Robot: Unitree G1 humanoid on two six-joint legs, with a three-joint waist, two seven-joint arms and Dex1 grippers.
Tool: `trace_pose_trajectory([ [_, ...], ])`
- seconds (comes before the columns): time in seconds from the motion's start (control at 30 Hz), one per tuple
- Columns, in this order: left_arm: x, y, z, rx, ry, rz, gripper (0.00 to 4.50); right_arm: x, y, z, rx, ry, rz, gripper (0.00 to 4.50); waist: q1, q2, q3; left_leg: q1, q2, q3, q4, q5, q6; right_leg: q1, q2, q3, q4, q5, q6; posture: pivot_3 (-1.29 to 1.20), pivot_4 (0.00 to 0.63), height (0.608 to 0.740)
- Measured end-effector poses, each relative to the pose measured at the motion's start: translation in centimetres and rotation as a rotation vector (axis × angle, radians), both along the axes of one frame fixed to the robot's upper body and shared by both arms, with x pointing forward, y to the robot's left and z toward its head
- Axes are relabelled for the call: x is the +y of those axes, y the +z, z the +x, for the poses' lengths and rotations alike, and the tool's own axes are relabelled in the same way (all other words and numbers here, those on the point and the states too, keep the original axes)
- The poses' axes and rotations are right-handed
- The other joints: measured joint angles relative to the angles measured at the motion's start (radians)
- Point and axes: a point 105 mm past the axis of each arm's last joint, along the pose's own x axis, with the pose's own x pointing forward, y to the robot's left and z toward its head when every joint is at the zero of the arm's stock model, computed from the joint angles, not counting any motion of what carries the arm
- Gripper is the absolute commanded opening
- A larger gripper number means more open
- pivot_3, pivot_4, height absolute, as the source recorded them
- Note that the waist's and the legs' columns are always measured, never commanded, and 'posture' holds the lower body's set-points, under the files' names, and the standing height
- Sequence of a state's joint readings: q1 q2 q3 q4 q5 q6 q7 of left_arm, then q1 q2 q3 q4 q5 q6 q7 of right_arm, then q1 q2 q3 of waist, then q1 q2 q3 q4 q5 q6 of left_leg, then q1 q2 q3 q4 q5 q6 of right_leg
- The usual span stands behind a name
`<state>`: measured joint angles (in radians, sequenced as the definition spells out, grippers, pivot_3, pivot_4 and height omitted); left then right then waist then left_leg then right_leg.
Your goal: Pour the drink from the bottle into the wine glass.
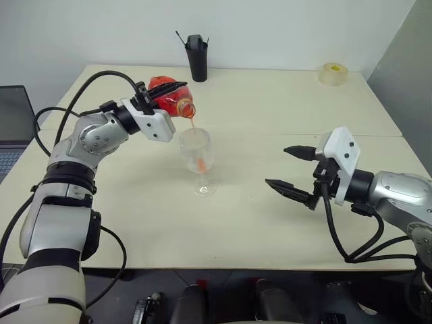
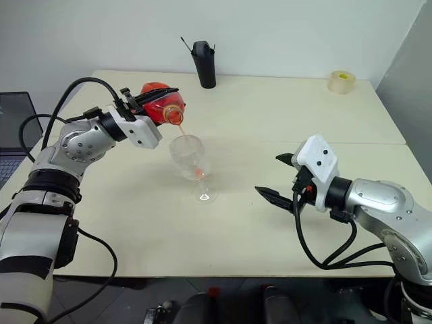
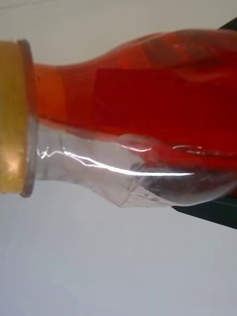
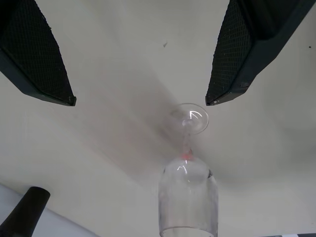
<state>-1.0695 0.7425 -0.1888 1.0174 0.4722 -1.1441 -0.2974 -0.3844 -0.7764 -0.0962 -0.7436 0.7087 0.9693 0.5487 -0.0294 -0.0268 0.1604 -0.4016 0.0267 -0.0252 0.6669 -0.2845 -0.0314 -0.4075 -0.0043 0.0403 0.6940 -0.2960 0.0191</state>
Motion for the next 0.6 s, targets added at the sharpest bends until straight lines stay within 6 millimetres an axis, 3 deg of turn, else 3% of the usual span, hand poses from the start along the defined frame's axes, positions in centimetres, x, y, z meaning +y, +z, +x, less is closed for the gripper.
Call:
trace_pose_trajectory([
  [0.6,0.21,0.21,-0.15,-0.043,0.006,0.092,1.13,0.05,0.23,0.19,-0.014,-0.004,-0.004,4.50,0.000,0.000,0.000,0.000,0.000,0.000,0.001,0.000,0.000,0.000,0.000,0.000,0.001,0.000,0.000,0.00,0.150,0.740],
])
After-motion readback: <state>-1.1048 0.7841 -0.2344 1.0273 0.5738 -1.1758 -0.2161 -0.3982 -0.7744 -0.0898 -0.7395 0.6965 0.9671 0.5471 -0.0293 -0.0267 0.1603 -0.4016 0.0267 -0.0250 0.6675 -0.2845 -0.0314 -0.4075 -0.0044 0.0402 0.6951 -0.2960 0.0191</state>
